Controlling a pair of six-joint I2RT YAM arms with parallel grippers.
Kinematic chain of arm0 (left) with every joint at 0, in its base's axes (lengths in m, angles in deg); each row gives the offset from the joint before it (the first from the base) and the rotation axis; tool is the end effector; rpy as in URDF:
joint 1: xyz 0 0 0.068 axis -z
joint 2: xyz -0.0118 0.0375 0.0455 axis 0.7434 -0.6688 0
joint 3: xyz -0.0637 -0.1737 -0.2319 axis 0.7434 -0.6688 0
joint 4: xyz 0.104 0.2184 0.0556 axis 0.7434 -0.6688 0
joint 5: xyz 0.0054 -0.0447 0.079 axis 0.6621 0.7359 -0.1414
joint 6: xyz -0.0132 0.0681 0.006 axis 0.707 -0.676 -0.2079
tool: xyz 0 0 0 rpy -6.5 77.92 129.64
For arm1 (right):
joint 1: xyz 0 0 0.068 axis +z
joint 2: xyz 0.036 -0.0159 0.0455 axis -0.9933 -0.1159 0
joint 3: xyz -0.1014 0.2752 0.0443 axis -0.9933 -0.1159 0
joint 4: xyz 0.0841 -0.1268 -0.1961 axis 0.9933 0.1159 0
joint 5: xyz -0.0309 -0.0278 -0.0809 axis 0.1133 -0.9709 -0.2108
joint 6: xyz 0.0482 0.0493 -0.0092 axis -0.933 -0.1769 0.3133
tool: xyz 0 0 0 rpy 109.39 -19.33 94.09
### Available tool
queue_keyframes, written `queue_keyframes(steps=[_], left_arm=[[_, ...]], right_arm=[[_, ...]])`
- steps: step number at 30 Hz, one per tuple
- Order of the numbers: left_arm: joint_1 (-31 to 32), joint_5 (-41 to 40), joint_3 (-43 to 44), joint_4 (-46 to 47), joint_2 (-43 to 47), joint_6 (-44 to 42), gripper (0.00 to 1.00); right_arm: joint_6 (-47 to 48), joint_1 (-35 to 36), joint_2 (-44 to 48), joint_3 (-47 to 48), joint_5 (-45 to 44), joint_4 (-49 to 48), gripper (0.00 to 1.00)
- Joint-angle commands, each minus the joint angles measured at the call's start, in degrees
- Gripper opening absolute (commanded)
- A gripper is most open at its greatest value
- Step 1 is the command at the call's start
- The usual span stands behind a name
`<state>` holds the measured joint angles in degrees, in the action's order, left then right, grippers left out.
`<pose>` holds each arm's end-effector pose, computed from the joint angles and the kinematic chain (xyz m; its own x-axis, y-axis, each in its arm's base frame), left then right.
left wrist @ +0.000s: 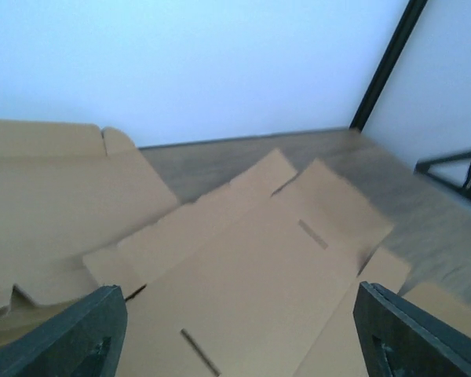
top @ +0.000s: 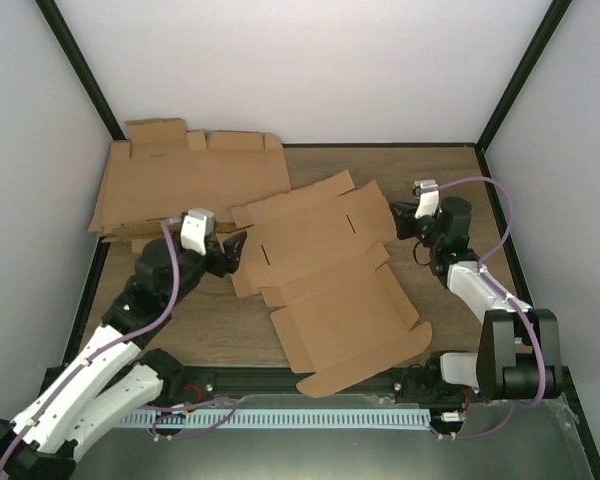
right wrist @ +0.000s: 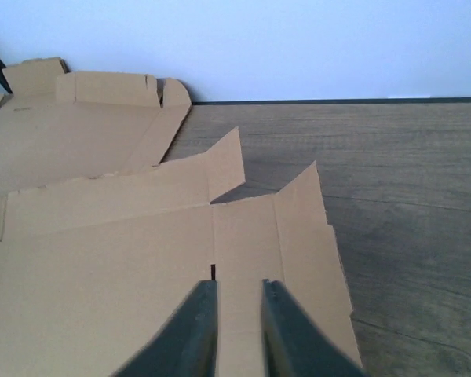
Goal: Fold the paper box
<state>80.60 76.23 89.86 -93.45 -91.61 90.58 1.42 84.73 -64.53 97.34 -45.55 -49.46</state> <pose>0.1303 -0.0814 0.3100 -0.2829 -0.0309 -0.9586 0.4717 0.8658 -0.1671 0.2745 0.0312 0.2562 -0.3844 0.0873 -0.9190 -0.3913 0.8862 0.2478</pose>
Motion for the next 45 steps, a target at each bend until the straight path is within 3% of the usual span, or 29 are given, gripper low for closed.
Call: queue_keyframes(steps=[1,7,11,14,31,38,45], left_arm=[[-0.39,-0.28,9.92,-5.15,-4.64,-0.53,0.85],[-2.45,3.12,28.50,-17.47,-24.19,-4.64,1.00],[-5.57,11.27,34.68,-18.93,-33.80,-8.12,1.00],[-7.86,15.32,38.86,-19.04,-41.20,-9.27,0.98],[-12.93,19.64,66.08,-28.62,-72.93,-15.40,0.94],[-13.96,21.48,75.11,-30.71,-81.29,-15.80,0.93],[-18.14,30.83,84.96,-35.85,-89.57,-15.40,0.92]], right_arm=[[-0.12,0.63,-0.12,1.66,-2.03,-0.44,0.35],[-1.76,0.63,-8.75,12.74,-2.70,13.86,0.41],[-0.96,0.66,-14.79,19.64,-3.06,22.51,0.49],[0.02,0.63,-18.99,24.57,-3.41,28.02,0.49],[4.01,0.64,-35.20,36.89,-1.23,34.62,0.48],[5.01,0.63,-36.92,37.31,0.21,32.75,0.39],[6.63,0.63,-35.32,35.12,2.75,29.36,0.06]])
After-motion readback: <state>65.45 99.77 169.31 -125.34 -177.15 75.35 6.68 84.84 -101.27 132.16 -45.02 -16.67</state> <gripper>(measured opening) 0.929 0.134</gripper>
